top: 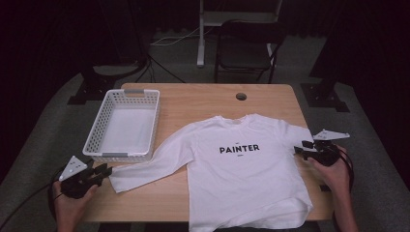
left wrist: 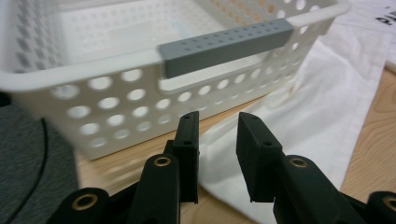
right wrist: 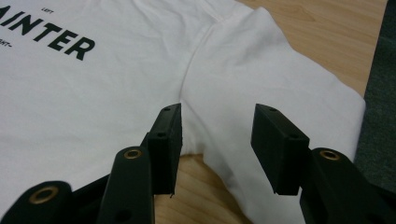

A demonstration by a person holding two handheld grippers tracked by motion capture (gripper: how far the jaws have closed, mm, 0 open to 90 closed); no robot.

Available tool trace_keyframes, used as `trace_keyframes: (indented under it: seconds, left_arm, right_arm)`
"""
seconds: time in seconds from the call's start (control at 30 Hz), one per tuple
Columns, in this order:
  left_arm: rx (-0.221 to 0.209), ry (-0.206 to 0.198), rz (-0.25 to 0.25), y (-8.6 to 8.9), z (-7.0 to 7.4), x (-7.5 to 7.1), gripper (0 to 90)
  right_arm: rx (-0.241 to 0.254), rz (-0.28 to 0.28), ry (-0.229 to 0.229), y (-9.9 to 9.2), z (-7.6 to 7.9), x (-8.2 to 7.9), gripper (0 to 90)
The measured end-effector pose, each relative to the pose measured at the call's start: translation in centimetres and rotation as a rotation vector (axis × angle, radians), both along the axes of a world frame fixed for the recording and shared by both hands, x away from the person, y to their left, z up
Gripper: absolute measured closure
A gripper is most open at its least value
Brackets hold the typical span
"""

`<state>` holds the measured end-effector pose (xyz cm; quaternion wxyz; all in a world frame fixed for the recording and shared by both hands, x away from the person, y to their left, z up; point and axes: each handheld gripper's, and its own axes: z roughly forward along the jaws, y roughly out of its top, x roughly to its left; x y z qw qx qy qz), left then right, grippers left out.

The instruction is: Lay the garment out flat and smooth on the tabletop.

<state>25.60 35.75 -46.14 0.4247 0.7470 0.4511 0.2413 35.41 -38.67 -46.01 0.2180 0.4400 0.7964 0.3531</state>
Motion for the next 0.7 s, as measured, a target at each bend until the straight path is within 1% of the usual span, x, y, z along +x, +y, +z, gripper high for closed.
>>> trace_keyframes:
  seconds: [0.13,0.17,0.2,0.37,0.4,0.47,0.5,0.53,0.57,0.6,0.63,0.67,0.7]
  left_arm:
    - [0.002,0.019,-0.020,-1.2,-0.8,0.4,69.8]
    - [0.002,0.019,-0.020,-1.2,-0.8,0.4,69.2]
    - [0.003,0.020,-0.030,-1.6,-0.9,0.5,68.5]
    - [-0.002,0.014,-0.029,-2.2,-1.0,0.5,66.6]
    - [-0.001,0.012,-0.024,-2.4,-1.1,0.4,65.2]
    - [0.001,0.011,-0.021,-2.5,-1.1,0.3,65.2]
    - [0.014,0.013,-0.006,-2.7,-1.1,0.1,63.8]
    - [0.014,0.013,-0.006,-2.7,-1.1,0.1,63.1]
    - [0.025,0.013,0.014,-2.9,-1.1,-0.2,61.3]
    - [0.025,0.013,0.014,-2.9,-1.1,-0.2,60.7]
    - [0.028,0.013,0.023,-2.9,-1.0,-0.3,60.7]
    - [0.023,0.014,0.045,-2.8,-1.1,-0.4,59.5]
    - [0.023,0.014,0.045,-2.8,-1.1,-0.4,58.9]
  right_arm:
    - [0.002,-0.013,0.010,-0.4,-0.4,-0.2,52.4]
    - [0.003,-0.015,0.011,-0.5,-0.5,-0.3,52.3]
    - [0.007,-0.018,0.009,-0.6,-0.5,-0.3,52.3]
    - [0.018,-0.031,0.008,-1.0,-0.6,-0.5,52.1]
    - [0.023,-0.039,0.004,-1.2,-0.6,-0.7,52.0]
    - [0.026,-0.040,0.000,-1.3,-0.6,-0.8,51.9]
    - [0.031,-0.049,0.001,-1.5,-0.6,-1.0,51.9]
    - [0.031,-0.049,0.001,-1.5,-0.6,-1.0,51.9]
    - [0.033,-0.058,0.000,-1.8,-0.7,-1.2,51.8]
    - [0.033,-0.058,0.000,-1.8,-0.7,-1.2,51.8]
    - [0.035,-0.062,0.000,-1.9,-0.7,-1.3,51.8]
    - [0.044,-0.074,-0.003,-2.2,-0.8,-1.6,51.8]
    - [0.044,-0.074,-0.003,-2.2,-0.8,-1.6,51.8]
